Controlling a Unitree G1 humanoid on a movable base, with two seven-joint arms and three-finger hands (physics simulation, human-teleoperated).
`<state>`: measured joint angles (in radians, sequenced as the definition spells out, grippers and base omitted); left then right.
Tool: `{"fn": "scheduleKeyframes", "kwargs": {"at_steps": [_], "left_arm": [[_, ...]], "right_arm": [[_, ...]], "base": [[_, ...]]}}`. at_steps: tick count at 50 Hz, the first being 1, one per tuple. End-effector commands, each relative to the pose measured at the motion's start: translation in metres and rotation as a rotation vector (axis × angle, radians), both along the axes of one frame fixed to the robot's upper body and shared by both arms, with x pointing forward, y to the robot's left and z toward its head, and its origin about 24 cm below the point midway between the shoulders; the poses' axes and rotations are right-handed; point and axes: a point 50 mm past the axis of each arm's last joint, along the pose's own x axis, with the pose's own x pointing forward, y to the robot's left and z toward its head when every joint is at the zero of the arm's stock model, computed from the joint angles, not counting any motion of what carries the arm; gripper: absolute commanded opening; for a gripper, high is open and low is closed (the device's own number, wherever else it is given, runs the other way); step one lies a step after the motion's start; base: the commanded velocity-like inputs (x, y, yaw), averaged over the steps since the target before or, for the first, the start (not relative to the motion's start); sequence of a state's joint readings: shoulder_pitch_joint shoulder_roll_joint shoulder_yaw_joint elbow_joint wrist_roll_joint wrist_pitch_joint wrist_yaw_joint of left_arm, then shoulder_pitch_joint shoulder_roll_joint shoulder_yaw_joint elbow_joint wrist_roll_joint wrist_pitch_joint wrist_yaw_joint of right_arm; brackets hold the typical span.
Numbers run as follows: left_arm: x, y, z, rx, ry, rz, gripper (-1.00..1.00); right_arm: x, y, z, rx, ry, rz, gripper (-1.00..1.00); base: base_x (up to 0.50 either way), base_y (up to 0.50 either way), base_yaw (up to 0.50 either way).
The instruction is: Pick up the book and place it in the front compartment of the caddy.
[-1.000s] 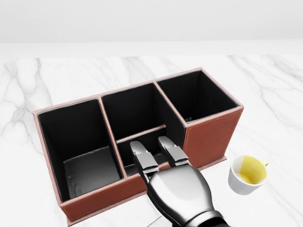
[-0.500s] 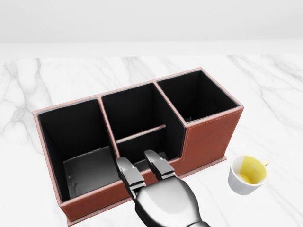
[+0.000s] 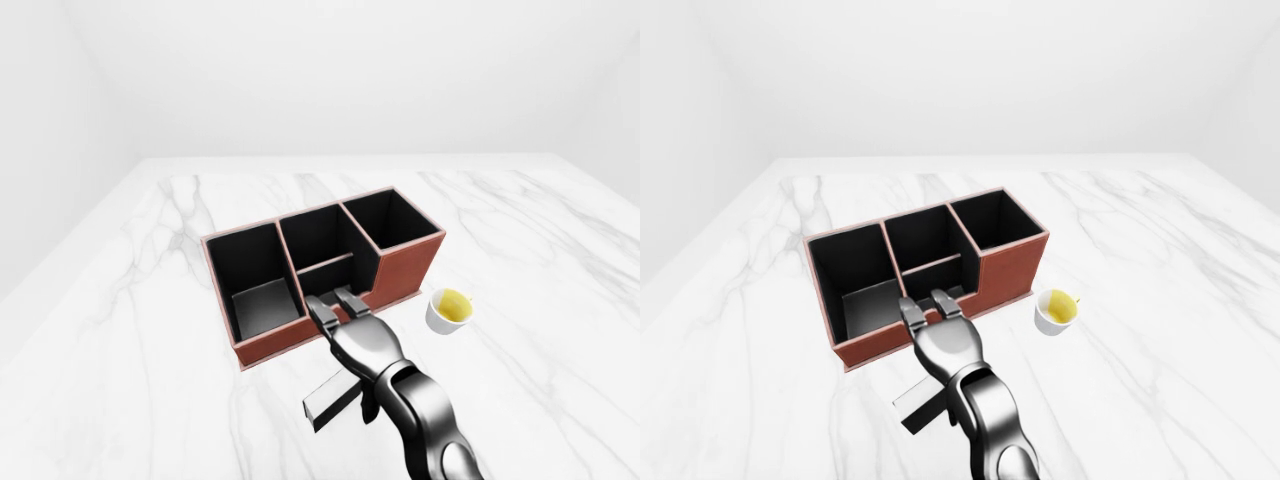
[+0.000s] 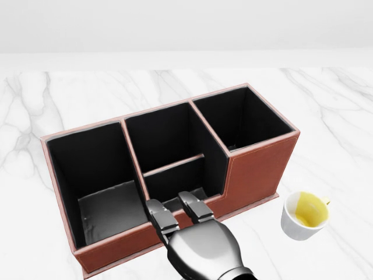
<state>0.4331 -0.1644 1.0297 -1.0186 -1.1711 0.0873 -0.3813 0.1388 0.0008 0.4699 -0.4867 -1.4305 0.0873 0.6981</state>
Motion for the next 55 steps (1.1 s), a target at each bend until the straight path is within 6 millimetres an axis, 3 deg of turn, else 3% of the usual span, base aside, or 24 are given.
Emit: {"fn": "scheduleKeyframes", "kwargs": {"at_steps": [1, 26, 55], "left_arm": [[0.001, 0.0, 0.001, -0.002, -0.002, -0.001, 1.0], [0.001, 0.001, -0.003, -0.005, 0.011, 0.002, 1.0], [0.001, 0.002, -0.005, -0.003, 0.015, 0.006, 1.0]], "right_arm": [[0.003, 0.0, -0.009, -0.011, 0.039, 0.002, 1.0], [0.009, -0.001, -0.026, -0.04, 0.106, -0.007, 1.0], [0.008, 0.013, -0.027, -0.047, 0.111, 0.034, 1.0]], "base": [[0.0, 0.0, 0.0], [0.0, 0.0, 0.0], [0.0, 0.0, 0.0]]}}
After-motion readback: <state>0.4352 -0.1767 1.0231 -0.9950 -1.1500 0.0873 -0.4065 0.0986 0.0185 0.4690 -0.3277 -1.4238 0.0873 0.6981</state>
